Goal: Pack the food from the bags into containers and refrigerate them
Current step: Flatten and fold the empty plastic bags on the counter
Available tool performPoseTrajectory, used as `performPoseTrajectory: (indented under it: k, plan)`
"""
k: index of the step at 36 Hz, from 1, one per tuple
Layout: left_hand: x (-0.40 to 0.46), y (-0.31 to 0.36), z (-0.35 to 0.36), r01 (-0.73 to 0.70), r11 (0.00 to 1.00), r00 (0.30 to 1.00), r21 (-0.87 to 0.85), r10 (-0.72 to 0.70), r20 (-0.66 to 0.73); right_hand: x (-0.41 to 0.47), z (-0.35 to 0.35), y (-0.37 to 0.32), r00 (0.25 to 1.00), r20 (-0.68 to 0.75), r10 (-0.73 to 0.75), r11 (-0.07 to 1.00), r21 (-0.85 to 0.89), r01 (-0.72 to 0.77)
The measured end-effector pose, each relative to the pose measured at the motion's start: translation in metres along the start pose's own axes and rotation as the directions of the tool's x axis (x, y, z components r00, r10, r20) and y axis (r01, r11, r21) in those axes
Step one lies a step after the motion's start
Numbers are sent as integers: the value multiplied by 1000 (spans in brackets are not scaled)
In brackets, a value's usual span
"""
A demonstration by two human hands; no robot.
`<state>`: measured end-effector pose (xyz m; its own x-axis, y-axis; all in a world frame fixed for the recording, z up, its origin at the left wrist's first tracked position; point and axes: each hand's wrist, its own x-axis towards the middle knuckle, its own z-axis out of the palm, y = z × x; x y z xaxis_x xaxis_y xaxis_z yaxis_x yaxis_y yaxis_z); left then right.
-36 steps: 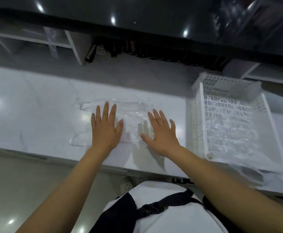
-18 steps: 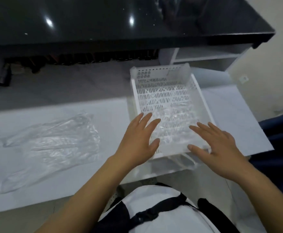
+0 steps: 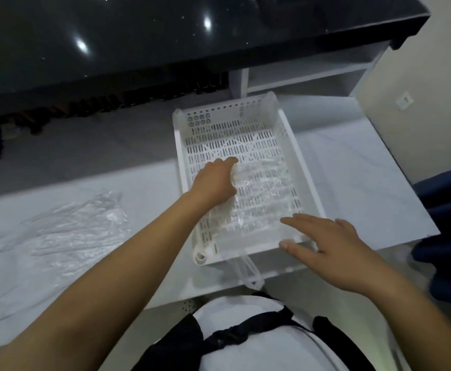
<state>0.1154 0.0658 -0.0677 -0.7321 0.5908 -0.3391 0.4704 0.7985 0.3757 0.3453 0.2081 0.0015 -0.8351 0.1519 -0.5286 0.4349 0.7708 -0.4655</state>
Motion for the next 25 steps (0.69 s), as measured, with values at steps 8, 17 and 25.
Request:
performPoseTrajectory:
  k: [8, 17, 25]
  plan:
    - [-9, -3, -49, 6, 949, 1000, -315, -5, 5, 28, -51, -5, 956, -234, -176, 980, 54, 193]
    - [-103, -16, -118, -84, 777, 969, -624, -84, -234, 76, -123, -114, 795, -171, -582, 797, -315, 516]
    - [-193, -67, -108, -99, 629, 823, -771, -384, -419, 101, -114, -219, 626, 132, -769, 552, -359, 753]
